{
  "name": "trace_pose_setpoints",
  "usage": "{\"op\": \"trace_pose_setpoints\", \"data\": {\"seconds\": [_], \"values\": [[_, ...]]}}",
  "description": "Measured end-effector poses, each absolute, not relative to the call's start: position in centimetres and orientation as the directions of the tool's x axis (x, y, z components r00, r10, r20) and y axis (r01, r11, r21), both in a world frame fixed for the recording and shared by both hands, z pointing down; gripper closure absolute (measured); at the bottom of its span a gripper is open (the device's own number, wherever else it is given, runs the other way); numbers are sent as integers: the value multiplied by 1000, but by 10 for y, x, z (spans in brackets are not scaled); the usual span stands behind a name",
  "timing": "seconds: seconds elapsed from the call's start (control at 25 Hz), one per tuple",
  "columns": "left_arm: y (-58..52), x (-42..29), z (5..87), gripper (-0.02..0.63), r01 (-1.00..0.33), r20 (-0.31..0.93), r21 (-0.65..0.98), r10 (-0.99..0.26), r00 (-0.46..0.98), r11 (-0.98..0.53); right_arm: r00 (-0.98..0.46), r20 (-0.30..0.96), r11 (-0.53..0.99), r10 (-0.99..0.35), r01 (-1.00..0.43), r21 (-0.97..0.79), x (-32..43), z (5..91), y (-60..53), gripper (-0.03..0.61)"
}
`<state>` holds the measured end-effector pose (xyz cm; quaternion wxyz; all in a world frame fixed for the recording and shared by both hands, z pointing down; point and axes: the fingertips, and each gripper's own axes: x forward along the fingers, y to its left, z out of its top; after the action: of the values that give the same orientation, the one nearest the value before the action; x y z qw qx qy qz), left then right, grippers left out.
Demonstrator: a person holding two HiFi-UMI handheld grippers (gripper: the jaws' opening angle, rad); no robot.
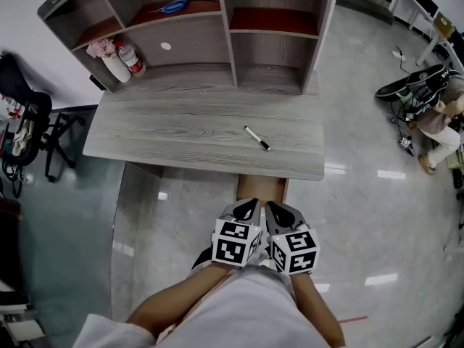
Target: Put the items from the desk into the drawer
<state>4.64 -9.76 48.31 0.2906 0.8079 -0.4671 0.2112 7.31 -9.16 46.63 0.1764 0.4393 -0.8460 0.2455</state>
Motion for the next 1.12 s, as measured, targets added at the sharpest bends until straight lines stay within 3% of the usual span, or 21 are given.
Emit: {"op": "trace_pose_setpoints", "data": {"seconds": [1.12], "values": [[-216, 11, 507, 611, -831, 632, 349, -545, 551, -434, -374, 652, 443, -660, -894, -63, 56, 505, -238, 572]]}}
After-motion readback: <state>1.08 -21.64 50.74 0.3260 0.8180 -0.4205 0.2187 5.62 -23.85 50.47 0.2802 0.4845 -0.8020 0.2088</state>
